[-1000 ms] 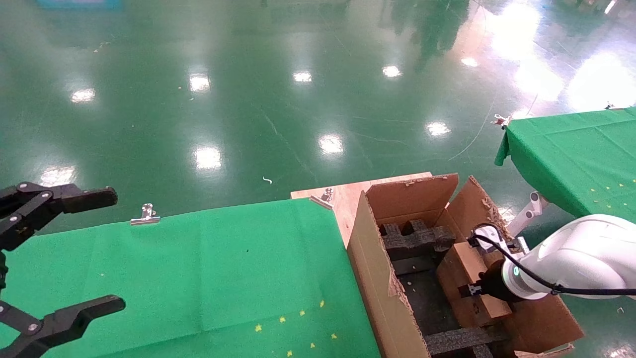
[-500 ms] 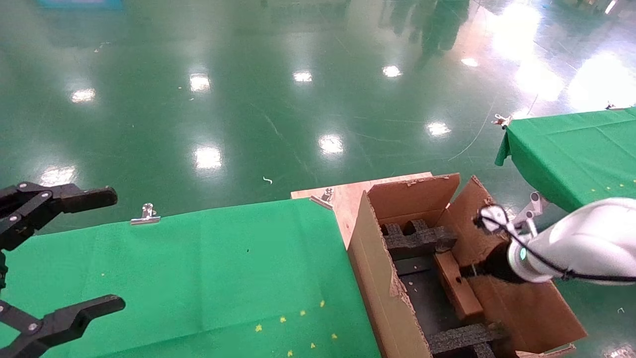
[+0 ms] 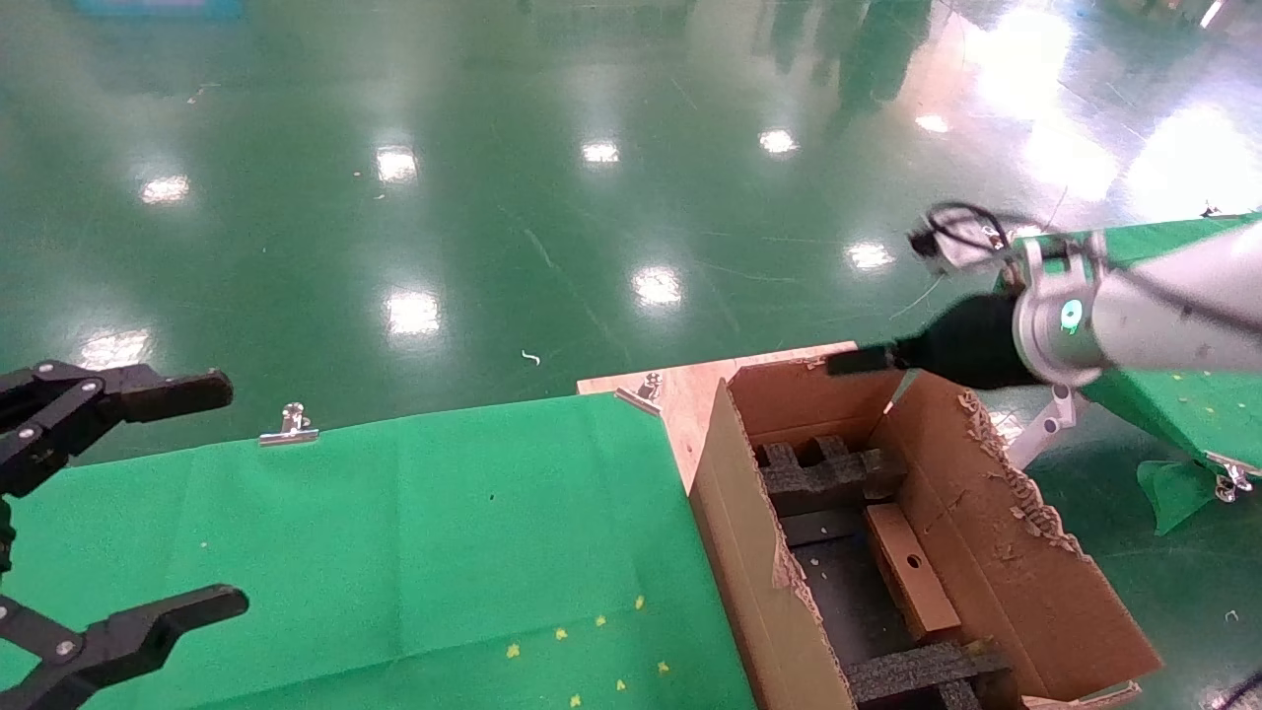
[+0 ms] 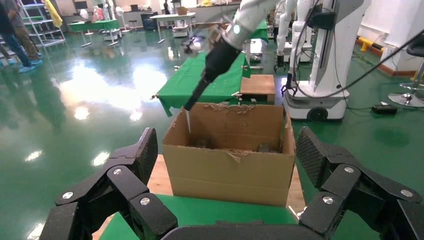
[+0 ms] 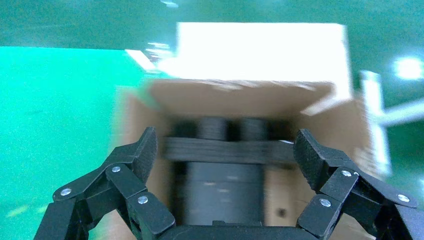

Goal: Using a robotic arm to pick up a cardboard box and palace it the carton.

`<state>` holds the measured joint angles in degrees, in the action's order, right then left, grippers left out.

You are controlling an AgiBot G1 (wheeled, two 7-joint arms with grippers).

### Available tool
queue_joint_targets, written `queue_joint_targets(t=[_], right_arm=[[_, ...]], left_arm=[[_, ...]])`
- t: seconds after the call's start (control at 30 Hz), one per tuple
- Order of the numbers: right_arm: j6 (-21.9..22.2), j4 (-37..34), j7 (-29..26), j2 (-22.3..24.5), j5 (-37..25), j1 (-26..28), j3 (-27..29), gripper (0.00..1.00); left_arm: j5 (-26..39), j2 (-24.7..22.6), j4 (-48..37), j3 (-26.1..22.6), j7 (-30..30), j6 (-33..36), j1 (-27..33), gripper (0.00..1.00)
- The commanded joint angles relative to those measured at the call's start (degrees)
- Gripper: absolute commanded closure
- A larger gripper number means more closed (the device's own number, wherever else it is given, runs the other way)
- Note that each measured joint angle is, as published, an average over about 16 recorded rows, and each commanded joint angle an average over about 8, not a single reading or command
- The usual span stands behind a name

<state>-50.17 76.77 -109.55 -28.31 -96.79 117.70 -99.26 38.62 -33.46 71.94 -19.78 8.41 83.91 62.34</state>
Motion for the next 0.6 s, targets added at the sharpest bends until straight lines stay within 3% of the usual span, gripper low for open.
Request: queue_joint_targets(t=[0.03, 0.17, 0.3, 0.6], right_arm=[[-1.6, 0.6, 4.5, 0.3, 5.4, 2.3, 1.6, 0.0], [-5.9, 0.6, 10.6, 0.9, 13.9, 4.9, 3.9, 0.0], [-7.9, 0.6, 12.0, 1.2, 17.3, 5.9, 4.9, 0.0], [-7.0, 0.5, 11.7, 1.0, 15.5, 4.5, 5.0, 0.0]], left_arm=[[0.0, 0.0, 0.0, 0.0, 0.0, 0.0, 0.0, 0.0], [0.0, 0.0, 0.0, 0.0, 0.0, 0.0, 0.0, 0.0], [0.0, 0.0, 0.0, 0.0, 0.0, 0.0, 0.0, 0.0], [0.0, 0.0, 0.0, 0.0, 0.0, 0.0, 0.0, 0.0]])
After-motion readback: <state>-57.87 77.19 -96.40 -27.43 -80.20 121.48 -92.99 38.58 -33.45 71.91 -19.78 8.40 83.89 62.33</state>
